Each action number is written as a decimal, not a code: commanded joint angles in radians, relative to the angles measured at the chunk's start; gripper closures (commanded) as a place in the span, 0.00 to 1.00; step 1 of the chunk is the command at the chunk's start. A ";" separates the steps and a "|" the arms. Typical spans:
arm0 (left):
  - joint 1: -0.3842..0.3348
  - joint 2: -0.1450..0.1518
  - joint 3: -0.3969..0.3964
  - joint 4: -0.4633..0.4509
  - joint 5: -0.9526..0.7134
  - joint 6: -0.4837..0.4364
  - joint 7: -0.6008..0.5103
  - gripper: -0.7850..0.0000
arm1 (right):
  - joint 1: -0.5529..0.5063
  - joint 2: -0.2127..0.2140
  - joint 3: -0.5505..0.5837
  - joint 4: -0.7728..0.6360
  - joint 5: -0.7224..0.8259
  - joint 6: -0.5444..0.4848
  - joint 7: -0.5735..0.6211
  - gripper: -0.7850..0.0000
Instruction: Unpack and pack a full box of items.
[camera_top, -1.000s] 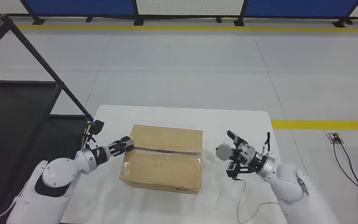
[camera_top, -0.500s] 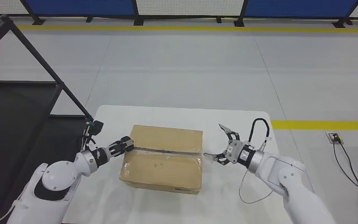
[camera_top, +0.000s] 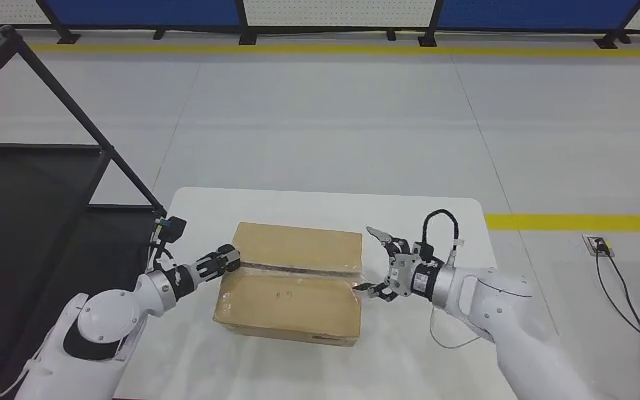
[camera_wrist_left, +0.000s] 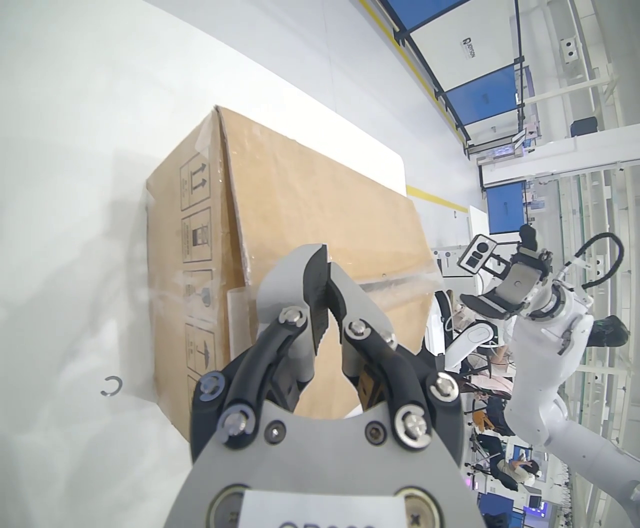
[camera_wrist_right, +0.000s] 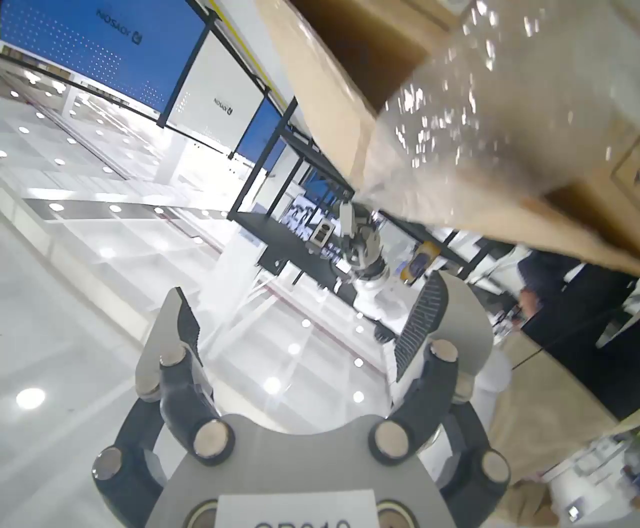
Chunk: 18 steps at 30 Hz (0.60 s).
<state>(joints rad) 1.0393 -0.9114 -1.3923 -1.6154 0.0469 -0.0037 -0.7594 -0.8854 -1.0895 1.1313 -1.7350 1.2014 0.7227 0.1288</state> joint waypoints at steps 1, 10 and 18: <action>0.003 0.000 -0.002 -0.004 0.002 0.003 0.001 1.00 | 0.014 0.004 -0.042 -0.024 -0.173 -0.031 0.085 0.00; 0.020 -0.001 -0.009 -0.028 0.005 0.016 0.009 1.00 | 0.116 0.006 -0.135 0.038 -0.418 -0.091 0.354 0.00; 0.020 -0.001 -0.009 -0.028 0.005 0.016 0.009 1.00 | 0.116 0.006 -0.135 0.038 -0.418 -0.091 0.354 0.00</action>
<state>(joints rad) 1.0589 -0.9120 -1.4013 -1.6436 0.0516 0.0121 -0.7505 -0.7694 -1.0839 0.9965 -1.6968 0.7832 0.6321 0.4826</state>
